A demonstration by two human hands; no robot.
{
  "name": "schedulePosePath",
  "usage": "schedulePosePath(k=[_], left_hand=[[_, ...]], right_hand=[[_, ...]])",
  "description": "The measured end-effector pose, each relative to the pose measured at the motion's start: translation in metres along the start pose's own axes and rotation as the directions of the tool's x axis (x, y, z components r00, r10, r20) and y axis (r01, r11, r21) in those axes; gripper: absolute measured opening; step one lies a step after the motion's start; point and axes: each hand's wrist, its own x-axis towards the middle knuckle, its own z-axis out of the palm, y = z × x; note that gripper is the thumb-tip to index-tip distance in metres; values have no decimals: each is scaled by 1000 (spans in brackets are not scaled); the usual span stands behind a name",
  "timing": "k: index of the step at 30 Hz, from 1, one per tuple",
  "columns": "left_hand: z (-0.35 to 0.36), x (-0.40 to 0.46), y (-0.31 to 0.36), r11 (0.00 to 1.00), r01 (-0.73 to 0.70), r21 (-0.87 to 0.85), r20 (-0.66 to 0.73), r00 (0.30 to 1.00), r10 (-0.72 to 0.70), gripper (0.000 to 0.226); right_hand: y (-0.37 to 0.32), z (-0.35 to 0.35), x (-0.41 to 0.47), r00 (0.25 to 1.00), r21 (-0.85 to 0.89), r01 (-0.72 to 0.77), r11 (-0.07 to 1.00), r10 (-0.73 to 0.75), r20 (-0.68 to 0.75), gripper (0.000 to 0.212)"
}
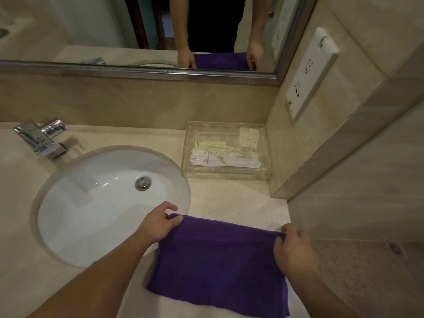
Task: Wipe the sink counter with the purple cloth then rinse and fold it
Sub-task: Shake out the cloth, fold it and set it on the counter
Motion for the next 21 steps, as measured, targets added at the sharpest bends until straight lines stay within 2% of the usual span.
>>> schedulePosePath(k=[3,5,11,13,16,18,21], left_hand=[[-7,4,6,997,21,78,60,998,-26,9],[-9,4,12,998,27,64,60,998,-31,5],[-19,-15,25,989,53,-139,37,998,-49,9],[-28,-26,32,983,36,-179,22,999,-33,9],[-48,-44,39,984,11,-180,42,999,-4,13],[-66,-58,41,981,10,-192,38,999,-2,13],[-98,-81,44,969,-8,-247,-14,1000,5,10]], right_hand=[[0,-2,0,998,-78,48,996,-45,34,19],[-1,-5,2,996,-60,78,995,-75,40,14],[-4,-20,3,993,173,-6,985,-14,116,7],[-7,-29,2,990,259,-37,965,1,139,12],[-17,-47,1,980,245,-11,970,-38,194,6],[-25,-61,-1,967,253,5,967,-69,245,11],[-43,-88,-14,951,340,-7,940,-99,292,13]])
